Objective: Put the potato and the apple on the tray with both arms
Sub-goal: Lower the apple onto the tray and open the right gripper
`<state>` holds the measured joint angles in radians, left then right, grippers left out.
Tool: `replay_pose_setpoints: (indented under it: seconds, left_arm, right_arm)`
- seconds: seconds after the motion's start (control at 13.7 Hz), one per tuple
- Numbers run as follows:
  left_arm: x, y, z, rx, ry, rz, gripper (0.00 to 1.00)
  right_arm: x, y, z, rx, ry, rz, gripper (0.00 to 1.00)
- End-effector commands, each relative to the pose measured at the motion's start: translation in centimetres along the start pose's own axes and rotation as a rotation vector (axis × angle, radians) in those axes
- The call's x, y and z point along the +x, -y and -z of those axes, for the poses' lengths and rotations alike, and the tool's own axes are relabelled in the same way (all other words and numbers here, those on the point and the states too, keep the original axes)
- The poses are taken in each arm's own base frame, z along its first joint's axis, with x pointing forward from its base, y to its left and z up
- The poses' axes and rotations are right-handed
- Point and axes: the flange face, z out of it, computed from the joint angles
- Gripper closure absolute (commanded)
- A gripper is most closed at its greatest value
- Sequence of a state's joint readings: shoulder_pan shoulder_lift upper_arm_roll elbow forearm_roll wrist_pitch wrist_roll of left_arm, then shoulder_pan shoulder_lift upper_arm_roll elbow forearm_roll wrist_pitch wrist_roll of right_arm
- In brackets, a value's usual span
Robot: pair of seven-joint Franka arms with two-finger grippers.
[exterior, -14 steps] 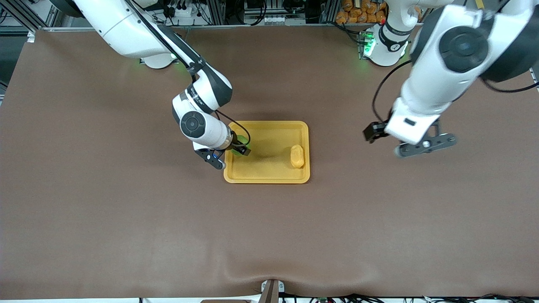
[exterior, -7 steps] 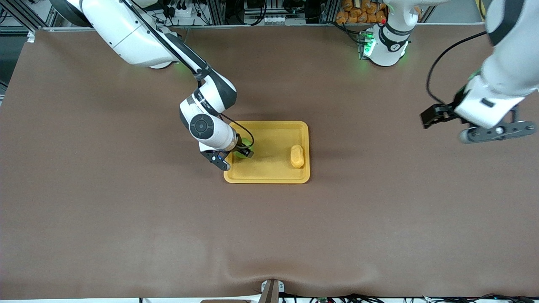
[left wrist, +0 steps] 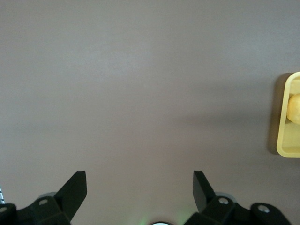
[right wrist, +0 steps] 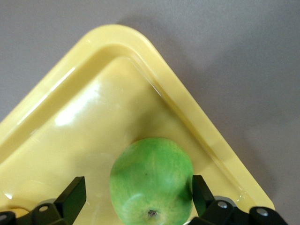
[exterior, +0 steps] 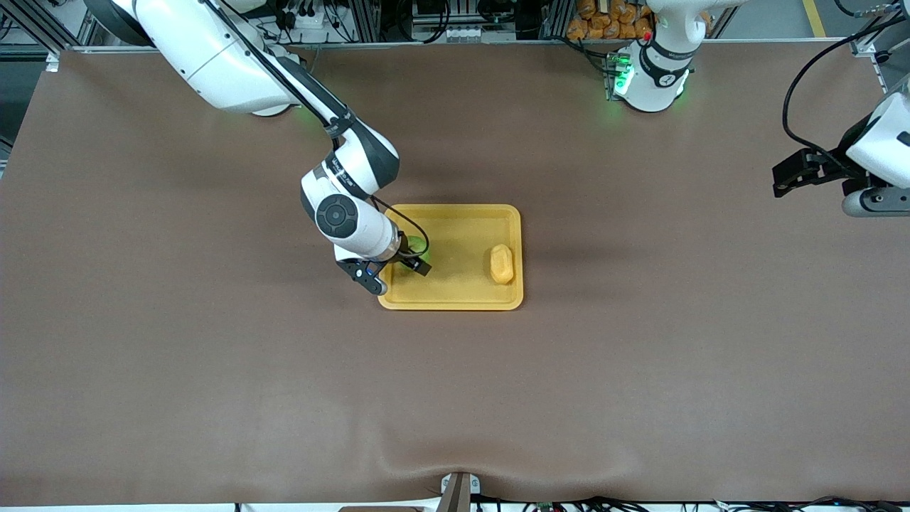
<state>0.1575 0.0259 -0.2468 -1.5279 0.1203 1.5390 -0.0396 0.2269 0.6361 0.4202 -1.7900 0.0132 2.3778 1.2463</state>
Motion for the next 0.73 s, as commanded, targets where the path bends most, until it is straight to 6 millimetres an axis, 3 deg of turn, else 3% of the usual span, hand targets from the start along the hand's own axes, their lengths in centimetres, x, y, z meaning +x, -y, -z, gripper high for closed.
replay_pose_setpoints:
  seconds: [0.0, 0.37, 0.66]
  left_arm:
    - [-1.4, -0.1, 0.5, -0.018, 0.0, -0.011, 0.0]
    - [-1.3, -0.1, 0.4, -0.018, 0.001, -0.012, 0.0]
    - [-1.3, -0.1, 0.6, -0.018, 0.0, -0.013, 0.0]
  right_arm:
    - [1.6, 0.6, 1.9, -0.027, -0.01, -0.023, 0.0]
    - [3.4, 0.8, 6.5, -0.168, -0.006, -0.033, 0.0]
    - [4.5, 0.6, 11.8, -0.193, -0.046, -0.093, 0.0]
